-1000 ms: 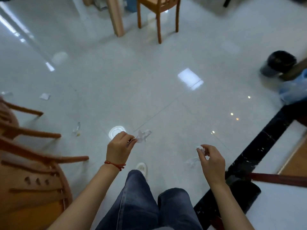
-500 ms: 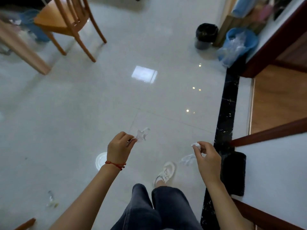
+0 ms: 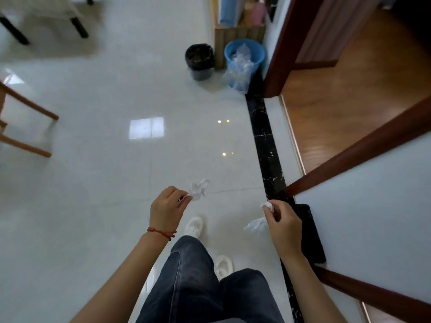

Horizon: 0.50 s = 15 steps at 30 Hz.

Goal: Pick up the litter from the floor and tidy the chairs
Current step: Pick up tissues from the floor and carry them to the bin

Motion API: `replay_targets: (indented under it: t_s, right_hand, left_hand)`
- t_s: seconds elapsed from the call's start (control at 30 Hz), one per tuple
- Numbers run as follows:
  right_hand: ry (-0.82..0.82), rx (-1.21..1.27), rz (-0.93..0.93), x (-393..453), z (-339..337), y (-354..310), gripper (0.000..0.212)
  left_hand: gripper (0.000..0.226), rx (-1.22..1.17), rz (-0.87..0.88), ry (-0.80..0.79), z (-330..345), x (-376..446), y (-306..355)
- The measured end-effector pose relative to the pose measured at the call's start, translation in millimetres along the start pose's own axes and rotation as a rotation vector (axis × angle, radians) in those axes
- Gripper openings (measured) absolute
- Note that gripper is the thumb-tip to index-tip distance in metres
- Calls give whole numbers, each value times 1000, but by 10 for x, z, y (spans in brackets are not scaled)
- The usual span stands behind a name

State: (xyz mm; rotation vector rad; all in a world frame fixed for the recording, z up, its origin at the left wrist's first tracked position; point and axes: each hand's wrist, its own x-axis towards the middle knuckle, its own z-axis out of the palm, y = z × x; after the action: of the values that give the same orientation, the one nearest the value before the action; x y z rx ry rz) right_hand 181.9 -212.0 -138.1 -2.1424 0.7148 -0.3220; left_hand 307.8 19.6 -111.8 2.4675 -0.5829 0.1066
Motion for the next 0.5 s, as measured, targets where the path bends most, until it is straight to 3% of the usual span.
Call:
replay_targets:
  t_s: [0.5]
  right_hand:
    - [722,9,538,59,-97,237,9]
  left_hand:
    - [15,-155,680,-567,1078,1689,806]
